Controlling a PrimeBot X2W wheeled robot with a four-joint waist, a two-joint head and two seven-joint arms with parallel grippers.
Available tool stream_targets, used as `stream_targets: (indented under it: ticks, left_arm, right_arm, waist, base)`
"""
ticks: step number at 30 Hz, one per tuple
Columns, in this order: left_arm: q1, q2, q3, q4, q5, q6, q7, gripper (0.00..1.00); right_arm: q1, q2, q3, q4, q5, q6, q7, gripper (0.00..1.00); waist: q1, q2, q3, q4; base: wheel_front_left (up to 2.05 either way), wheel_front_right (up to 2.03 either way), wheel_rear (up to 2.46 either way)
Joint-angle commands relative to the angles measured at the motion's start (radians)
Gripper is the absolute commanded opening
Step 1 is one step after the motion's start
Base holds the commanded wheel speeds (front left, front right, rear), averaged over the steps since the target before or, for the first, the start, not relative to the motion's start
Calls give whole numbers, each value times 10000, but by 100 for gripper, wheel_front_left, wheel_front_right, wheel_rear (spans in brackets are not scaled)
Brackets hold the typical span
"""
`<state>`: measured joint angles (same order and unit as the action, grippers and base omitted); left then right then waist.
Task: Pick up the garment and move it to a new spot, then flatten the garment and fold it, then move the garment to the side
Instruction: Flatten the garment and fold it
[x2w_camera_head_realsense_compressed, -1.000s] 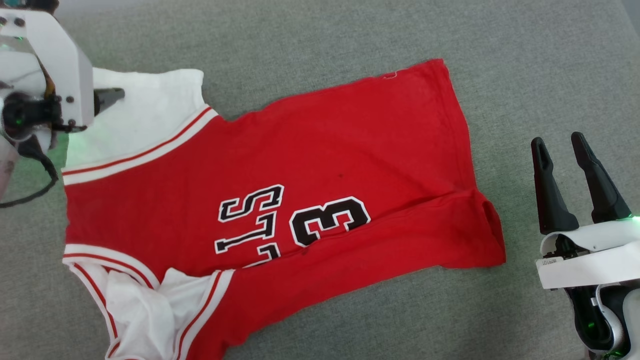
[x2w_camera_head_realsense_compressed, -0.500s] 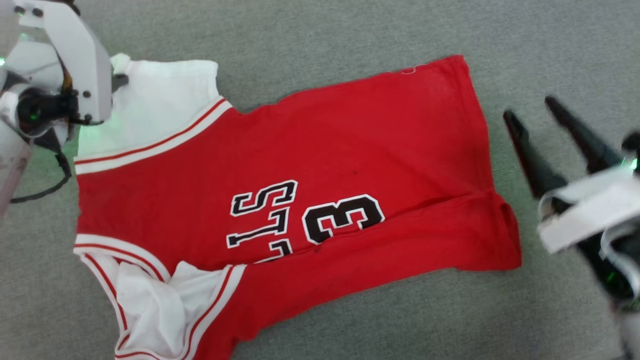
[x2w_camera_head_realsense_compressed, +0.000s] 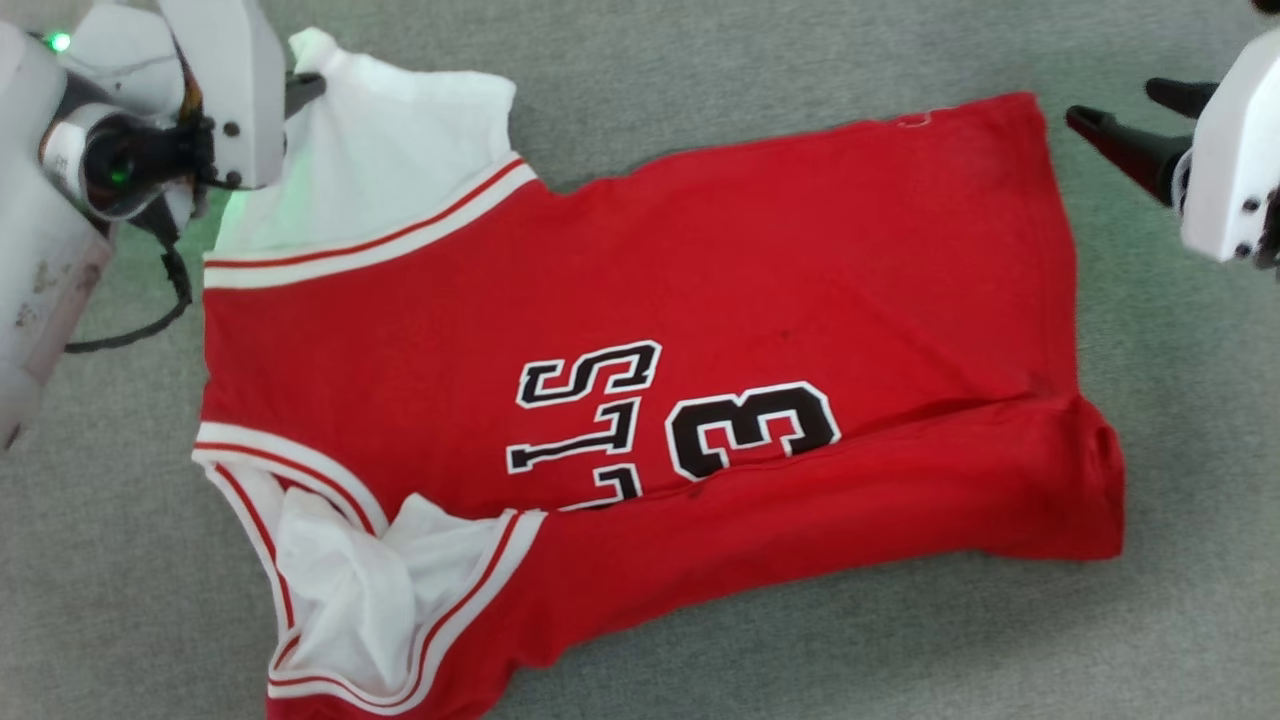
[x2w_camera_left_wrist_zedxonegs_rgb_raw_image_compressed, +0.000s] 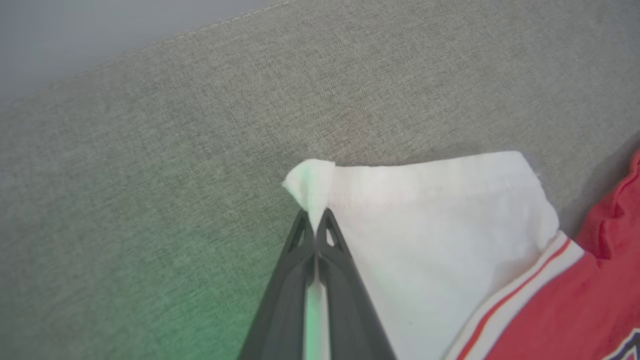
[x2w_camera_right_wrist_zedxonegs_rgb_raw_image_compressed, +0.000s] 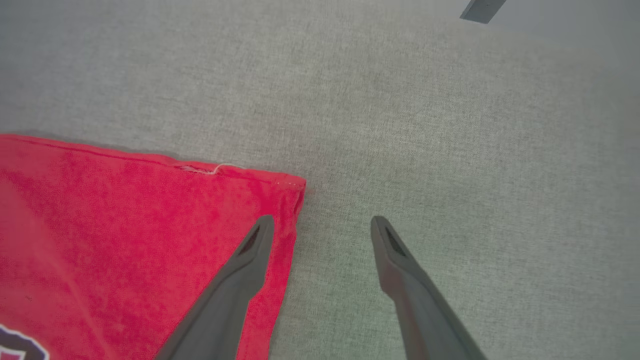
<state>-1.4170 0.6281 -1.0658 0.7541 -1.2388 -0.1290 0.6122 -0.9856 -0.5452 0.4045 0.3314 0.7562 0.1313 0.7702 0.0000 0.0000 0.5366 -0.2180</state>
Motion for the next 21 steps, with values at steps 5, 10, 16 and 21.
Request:
stream_targets:
  ticks: [5,10,16,21]
  left_arm:
    - [-327,-122,-184,-175,-172,-25,-155,0]
    - [-486,-234,-363,-300,-337,-25,-303,0]
    - [-520,-314,-530,-439,-572,-25,-569,0]
    - [-197,-390,-602,-719,-922,-25,-1145,0]
  right_arm:
    - [-826,77,762,1126,427,-12,697,100]
    - [-1109,4,1653,1765,691,-12,843,100]
    - [-1279,-70,2557,1992,1099,-7,348,31]
    - [-1400,-343,2960,2202,1386,-7,-423,0]
  waist:
    - [0,0,342,334]
    - [0,0,478,489]
    - [0,0,498,627]
    - [0,0,120,825]
  base:
    - [0,0,0]
    - [0,0,0]
    - [0,0,0]
    - [0,0,0]
